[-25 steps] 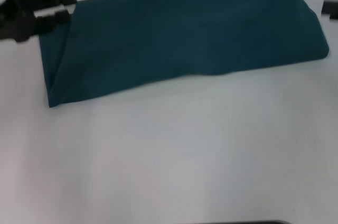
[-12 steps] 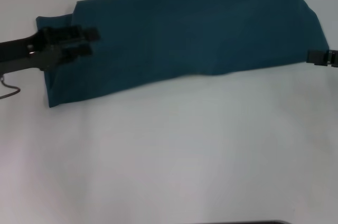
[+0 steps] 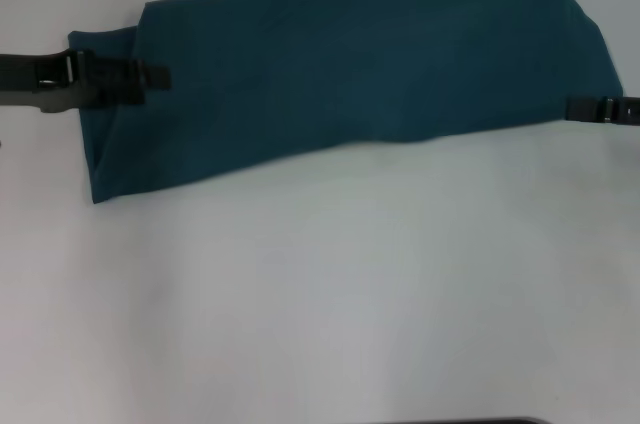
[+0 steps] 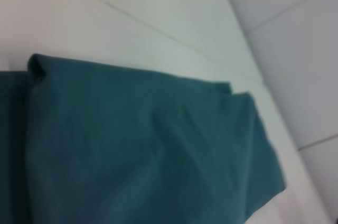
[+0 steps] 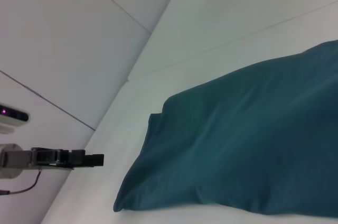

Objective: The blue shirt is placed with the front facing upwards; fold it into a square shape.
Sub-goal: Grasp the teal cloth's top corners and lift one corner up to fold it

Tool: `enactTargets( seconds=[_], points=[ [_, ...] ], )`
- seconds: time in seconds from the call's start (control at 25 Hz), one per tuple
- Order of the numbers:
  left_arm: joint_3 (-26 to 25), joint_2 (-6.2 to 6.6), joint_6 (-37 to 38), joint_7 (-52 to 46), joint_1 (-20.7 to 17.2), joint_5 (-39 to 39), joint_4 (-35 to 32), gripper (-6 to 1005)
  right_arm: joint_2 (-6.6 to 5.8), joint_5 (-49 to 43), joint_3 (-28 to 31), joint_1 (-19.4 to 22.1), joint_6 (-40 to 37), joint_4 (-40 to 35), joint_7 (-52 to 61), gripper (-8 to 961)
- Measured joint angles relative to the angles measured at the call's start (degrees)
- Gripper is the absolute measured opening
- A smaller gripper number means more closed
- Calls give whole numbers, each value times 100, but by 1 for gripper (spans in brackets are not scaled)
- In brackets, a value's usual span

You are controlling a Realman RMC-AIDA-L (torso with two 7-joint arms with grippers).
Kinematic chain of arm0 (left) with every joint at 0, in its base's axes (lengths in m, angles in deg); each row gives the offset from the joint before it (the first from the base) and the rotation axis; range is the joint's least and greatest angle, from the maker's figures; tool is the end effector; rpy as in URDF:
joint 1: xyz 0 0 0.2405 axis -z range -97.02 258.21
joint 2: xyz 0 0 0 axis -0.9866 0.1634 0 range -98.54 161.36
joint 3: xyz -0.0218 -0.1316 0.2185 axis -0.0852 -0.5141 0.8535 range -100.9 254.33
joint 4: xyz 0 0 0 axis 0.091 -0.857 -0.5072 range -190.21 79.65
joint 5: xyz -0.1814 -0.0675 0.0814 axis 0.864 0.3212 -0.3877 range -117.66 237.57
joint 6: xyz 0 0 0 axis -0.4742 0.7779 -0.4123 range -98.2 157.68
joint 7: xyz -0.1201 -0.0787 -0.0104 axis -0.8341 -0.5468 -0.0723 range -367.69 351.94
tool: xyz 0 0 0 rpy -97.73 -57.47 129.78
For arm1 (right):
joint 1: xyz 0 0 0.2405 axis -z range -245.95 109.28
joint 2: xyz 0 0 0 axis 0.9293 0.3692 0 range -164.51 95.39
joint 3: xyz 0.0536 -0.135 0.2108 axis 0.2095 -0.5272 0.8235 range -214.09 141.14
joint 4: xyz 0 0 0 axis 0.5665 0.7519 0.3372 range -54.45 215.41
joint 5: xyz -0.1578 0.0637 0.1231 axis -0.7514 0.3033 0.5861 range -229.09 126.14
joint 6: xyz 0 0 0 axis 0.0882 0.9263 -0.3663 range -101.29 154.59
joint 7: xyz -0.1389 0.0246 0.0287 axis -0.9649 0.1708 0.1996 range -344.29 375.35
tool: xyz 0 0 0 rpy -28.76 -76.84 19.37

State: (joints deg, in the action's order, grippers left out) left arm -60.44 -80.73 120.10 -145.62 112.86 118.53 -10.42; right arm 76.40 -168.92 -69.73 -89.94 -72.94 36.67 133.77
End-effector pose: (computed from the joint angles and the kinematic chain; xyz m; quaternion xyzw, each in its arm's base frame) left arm -0.2711 0.3535 0.0548 -0.7840 -0.5912 -0.1742 0.0737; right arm 0.3226 0.2891 0.0838 -0.8081 0.5281 0.2434 0.0940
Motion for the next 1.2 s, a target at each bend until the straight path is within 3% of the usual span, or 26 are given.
enactTargets(
  seconds=[0.4,0.6,0.8,1.2],
  points=[
    [102,-90,-610,-642,482,-1464,331,615,-28,-7,20,-97,31,139,-6,927],
    [102,-241,-758,-913,508,-1580,400,615,-34,-7,44,-89,44,145,-12,928],
    [94,-222,-946,-1363,512,-1701,394,622,-40,-6,34,-77,46,145,-17,928],
    [116,-247,-957,-1336,502,-1720,408,643,-18,-5,47,-54,5,145,-21,927]
  ],
)
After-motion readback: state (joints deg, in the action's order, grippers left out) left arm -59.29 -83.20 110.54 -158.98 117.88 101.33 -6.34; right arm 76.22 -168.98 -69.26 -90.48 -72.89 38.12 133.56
